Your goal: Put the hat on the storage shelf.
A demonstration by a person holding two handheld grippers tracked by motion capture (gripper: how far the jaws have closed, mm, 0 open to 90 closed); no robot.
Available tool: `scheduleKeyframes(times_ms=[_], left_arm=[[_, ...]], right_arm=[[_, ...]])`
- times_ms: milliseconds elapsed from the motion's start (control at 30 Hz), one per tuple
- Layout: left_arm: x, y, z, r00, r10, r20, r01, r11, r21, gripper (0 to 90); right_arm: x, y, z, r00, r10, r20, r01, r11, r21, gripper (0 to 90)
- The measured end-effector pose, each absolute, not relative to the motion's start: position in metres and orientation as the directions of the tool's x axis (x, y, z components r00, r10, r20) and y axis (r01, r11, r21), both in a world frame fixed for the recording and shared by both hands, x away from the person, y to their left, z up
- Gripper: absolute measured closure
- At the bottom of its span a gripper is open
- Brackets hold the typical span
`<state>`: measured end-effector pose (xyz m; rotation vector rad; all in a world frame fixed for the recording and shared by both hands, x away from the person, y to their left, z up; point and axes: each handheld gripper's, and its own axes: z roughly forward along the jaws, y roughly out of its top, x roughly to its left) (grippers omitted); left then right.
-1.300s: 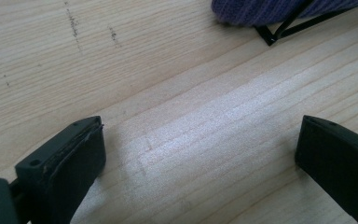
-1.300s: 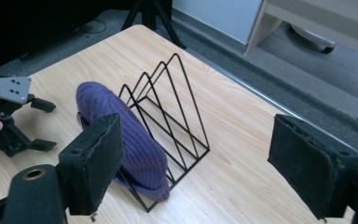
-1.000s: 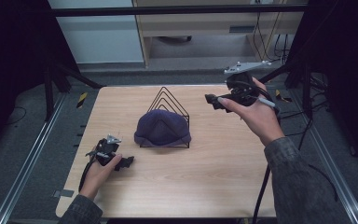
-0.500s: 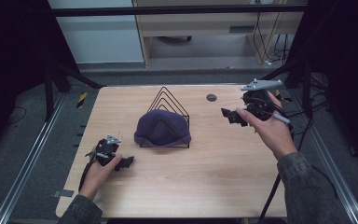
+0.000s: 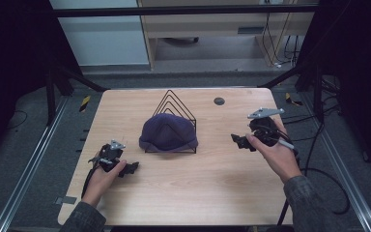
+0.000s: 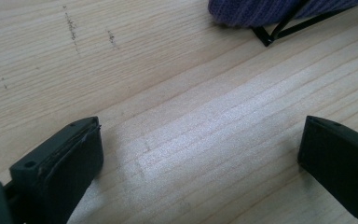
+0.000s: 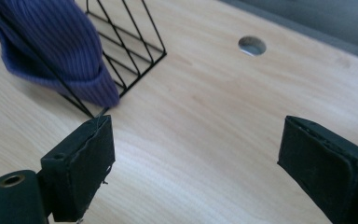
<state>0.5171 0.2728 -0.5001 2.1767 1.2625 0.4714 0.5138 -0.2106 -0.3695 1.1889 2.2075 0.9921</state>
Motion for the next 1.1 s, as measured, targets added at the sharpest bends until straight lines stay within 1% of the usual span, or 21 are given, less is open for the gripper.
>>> scheduleKeyframes(times_ms=[167,433,667,833,1100], left_arm=[[0.517,0.273,-0.5,0.492,0.871,0.017,0.668,-0.39,0.634,0.0],[0.517,0.273,-0.5,0.493,0.87,0.017,0.666,-0.389,0.637,0.0],[0.517,0.273,-0.5,0.493,0.87,0.016,0.665,-0.389,0.638,0.0],[0.517,0.273,-0.5,0.493,0.87,0.016,0.664,-0.389,0.638,0.0],[0.517,0.273,-0.501,0.494,0.869,0.016,0.663,-0.389,0.639,0.0]], right_arm=[[0.511,-0.21,-0.394,-0.535,0.845,-0.025,0.549,0.37,0.75,11.7],[0.507,-0.207,-0.424,-0.536,0.844,0.001,0.578,0.367,0.729,12.5],[0.508,-0.203,-0.448,-0.533,0.846,0.021,0.607,0.365,0.706,12.8],[0.509,-0.199,-0.458,-0.538,0.843,0.018,0.616,0.378,0.692,12.8],[0.513,-0.189,-0.484,-0.522,0.852,0.034,0.653,0.374,0.658,12.6]])
